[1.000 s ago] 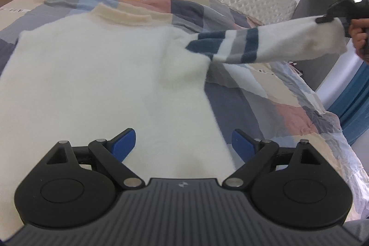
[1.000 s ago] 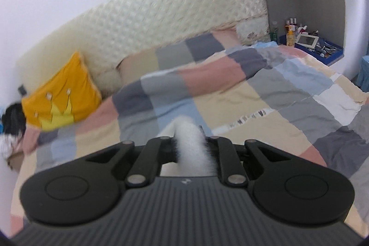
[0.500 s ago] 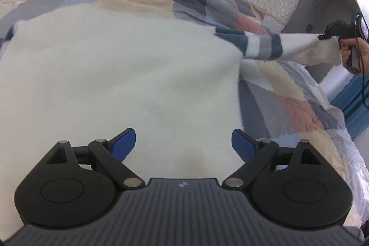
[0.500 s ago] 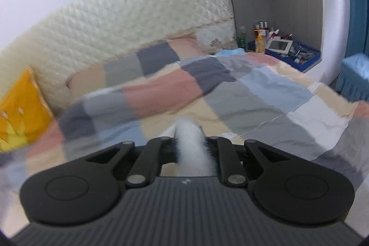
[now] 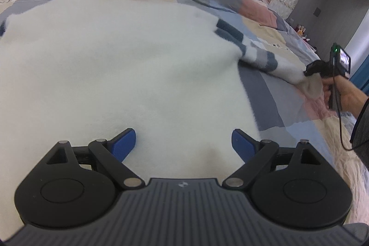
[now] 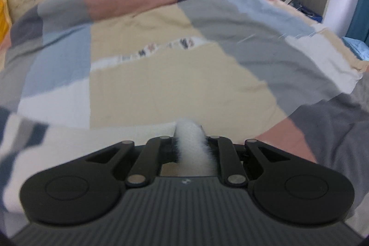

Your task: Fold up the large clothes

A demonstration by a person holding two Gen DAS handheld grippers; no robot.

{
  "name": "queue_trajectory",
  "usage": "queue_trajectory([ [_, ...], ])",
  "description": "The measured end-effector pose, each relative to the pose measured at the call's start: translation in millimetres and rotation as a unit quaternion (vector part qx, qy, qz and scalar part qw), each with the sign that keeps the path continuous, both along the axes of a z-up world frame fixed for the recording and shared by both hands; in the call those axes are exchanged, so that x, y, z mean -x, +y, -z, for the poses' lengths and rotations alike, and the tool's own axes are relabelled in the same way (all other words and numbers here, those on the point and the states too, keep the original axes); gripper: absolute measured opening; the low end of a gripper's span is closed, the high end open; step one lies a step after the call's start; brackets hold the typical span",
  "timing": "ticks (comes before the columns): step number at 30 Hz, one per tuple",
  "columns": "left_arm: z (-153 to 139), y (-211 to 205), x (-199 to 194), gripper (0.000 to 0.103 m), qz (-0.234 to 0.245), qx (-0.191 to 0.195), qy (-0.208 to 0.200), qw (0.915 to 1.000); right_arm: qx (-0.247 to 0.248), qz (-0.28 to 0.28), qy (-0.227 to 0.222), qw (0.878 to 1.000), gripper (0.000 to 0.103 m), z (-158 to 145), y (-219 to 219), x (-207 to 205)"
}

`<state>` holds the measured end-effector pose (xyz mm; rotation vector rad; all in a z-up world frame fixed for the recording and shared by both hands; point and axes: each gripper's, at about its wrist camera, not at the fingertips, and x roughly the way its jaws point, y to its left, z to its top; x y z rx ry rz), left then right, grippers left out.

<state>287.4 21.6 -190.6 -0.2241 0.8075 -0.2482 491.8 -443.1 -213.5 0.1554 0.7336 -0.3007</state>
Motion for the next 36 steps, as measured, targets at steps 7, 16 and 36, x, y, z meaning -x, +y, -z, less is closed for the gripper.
queue_trajectory([
  [7, -0.3, 4.9, 8.9, 0.093, 0.005, 0.006, -0.009, 0.9999, -0.098, -0.005, -0.044, 0.994, 0.078, -24.9, -26.1, 21.6],
  [16, -10.9, 0.7, 36.5, 0.093, 0.021, 0.022, -0.038, 0.9988, -0.218, 0.056, -0.122, 0.967, 0.085, -48.1, -43.6, 92.8],
  [36, -1.2, 16.8, 33.2, 0.093, 0.008, 0.061, -0.037, 0.9975, -0.392, 0.266, -0.179, 0.862, 0.055, 47.6, -103.2, 135.1],
])
